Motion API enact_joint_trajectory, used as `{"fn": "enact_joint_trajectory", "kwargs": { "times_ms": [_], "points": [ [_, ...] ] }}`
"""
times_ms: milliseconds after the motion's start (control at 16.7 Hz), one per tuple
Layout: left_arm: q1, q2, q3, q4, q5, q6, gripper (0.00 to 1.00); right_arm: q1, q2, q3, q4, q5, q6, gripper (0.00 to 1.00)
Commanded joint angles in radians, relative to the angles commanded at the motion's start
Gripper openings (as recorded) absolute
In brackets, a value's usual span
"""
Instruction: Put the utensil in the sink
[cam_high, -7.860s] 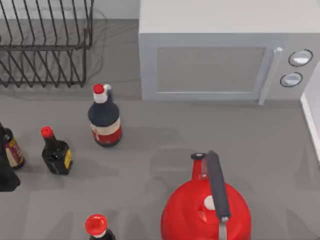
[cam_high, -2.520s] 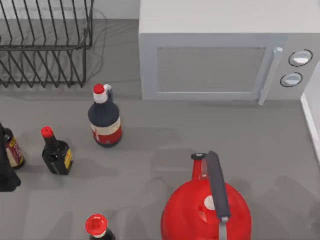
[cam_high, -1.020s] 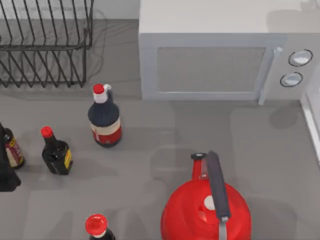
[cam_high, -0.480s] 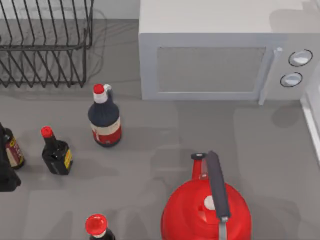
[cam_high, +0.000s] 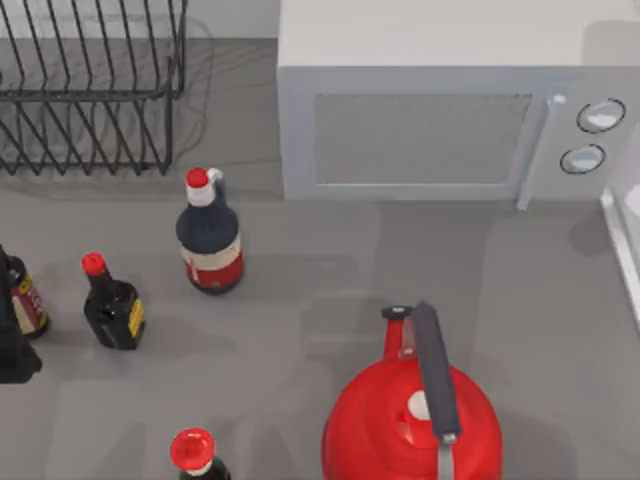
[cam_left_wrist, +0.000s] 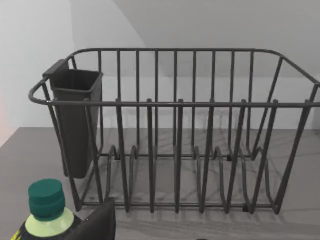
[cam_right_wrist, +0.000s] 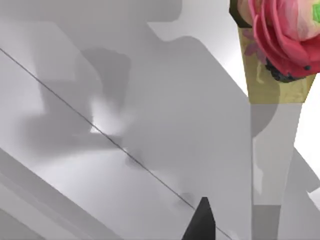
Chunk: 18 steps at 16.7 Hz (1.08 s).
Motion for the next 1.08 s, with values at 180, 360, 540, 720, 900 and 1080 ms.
{"fn": "enact_joint_trajectory", "kwargs": {
  "times_ms": [180, 360, 540, 720, 900, 1080],
  "points": [
    [0.000, 0.000, 0.000, 0.000, 0.000, 0.000, 1.00, 0.000, -0.026, -0.086, 0.064, 0.000, -0.001, 0.00],
    [0.000, 0.000, 0.000, 0.000, 0.000, 0.000, 1.00, 0.000, -0.029, -0.093, 0.070, 0.000, -0.001, 0.00],
    [0.000, 0.000, 0.000, 0.000, 0.000, 0.000, 1.00, 0.000, -0.029, -0.093, 0.070, 0.000, -0.001, 0.15],
    [0.000, 0.000, 0.000, 0.000, 0.000, 0.000, 1.00, 0.000, -0.029, -0.093, 0.070, 0.000, -0.001, 0.38],
    [0.000, 0.000, 0.000, 0.000, 0.000, 0.000, 1.00, 0.000, -0.029, -0.093, 0.070, 0.000, -0.001, 0.60],
    [0.000, 0.000, 0.000, 0.000, 0.000, 0.000, 1.00, 0.000, -0.029, -0.093, 0.070, 0.000, -0.001, 0.83]
  ]
}}
